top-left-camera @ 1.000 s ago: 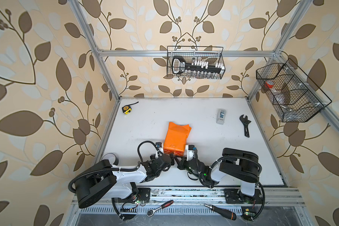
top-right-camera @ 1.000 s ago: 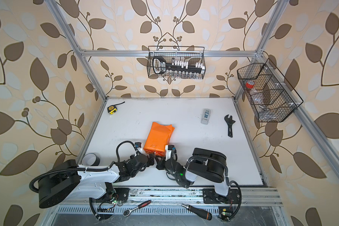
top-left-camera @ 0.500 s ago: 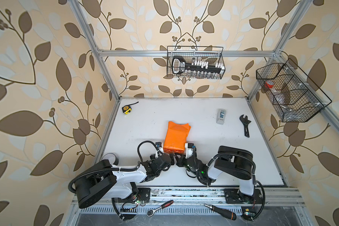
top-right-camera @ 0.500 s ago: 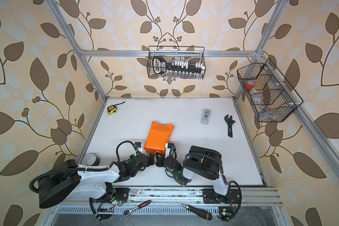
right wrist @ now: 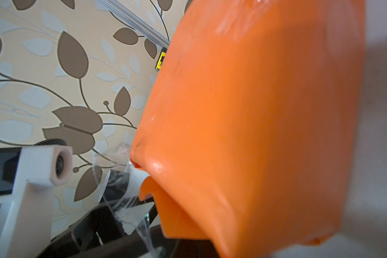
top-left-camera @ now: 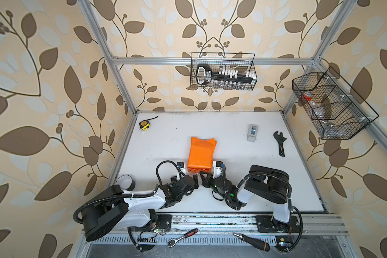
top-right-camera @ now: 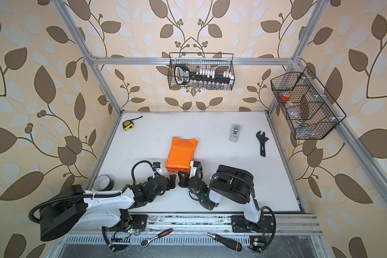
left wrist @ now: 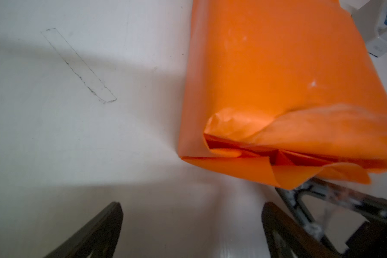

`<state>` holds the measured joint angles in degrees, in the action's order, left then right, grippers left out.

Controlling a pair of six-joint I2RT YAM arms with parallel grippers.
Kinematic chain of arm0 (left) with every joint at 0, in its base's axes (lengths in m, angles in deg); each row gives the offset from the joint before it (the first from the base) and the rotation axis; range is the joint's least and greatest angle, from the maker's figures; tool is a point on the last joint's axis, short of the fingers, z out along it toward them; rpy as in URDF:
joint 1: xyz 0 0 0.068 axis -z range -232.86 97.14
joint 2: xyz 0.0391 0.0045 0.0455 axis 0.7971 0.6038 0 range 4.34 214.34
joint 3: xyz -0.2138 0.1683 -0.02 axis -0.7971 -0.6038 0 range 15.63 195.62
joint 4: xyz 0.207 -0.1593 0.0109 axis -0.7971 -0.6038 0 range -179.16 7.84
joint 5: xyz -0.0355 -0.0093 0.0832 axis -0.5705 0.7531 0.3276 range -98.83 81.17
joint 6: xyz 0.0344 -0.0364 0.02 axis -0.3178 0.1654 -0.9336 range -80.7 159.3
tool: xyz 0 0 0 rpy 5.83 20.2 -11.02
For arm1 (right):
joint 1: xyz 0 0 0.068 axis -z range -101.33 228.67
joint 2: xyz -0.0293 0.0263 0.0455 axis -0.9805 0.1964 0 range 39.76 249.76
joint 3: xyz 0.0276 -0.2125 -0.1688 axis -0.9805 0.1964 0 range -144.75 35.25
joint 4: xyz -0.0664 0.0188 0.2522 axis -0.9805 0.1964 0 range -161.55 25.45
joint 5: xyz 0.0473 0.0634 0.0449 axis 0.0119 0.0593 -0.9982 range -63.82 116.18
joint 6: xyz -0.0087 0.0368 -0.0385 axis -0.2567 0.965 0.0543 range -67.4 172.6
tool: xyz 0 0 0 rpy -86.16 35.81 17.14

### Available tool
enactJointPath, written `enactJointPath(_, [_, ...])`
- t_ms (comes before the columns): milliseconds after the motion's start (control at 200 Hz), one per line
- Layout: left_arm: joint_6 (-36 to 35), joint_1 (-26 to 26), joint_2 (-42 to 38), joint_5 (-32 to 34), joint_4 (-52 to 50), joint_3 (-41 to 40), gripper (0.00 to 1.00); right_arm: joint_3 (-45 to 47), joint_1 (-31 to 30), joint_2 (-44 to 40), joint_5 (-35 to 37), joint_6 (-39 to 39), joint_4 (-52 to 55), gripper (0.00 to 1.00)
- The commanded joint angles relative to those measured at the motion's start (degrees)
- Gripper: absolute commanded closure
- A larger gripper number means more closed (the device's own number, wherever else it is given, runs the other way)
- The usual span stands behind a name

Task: Wrap a gift box in wrapping paper
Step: Stick the wrapping paper to the gift box.

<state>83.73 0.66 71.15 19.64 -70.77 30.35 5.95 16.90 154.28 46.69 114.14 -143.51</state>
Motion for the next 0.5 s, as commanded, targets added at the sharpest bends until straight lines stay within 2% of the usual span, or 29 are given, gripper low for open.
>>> enactJointPath(0, [-1.07,-0.69,-2.89,1.41,-3.56,1.05,0.01,-0.41,0.33,1.05,1.23,0.81,-2.66,0.98])
enactJointPath(145, [-2.06,-0.69,-7.30,1.82,-9.77,1.67,0.01,-0.30,0.40,1.15,1.12,1.36,-2.75,0.98])
enactJointPath(250, [-4.63,-0.69,-13.32,0.63,-15.78,2.99,0.01,-0.16,0.54,1.18,1.19,1.48,-2.92,0.98])
enactJointPath(390, [-13.04,-0.65,-20.45,-5.62,-22.06,6.62,0.01,0.03,0.78,1.32,1.17,1.91,-3.35,0.99])
enactJointPath(495, [-19.31,-0.69,-21.35,-13.19,-23.56,9.49,0.01,0.13,0.87,1.56,1.12,2.25,-3.97,0.99])
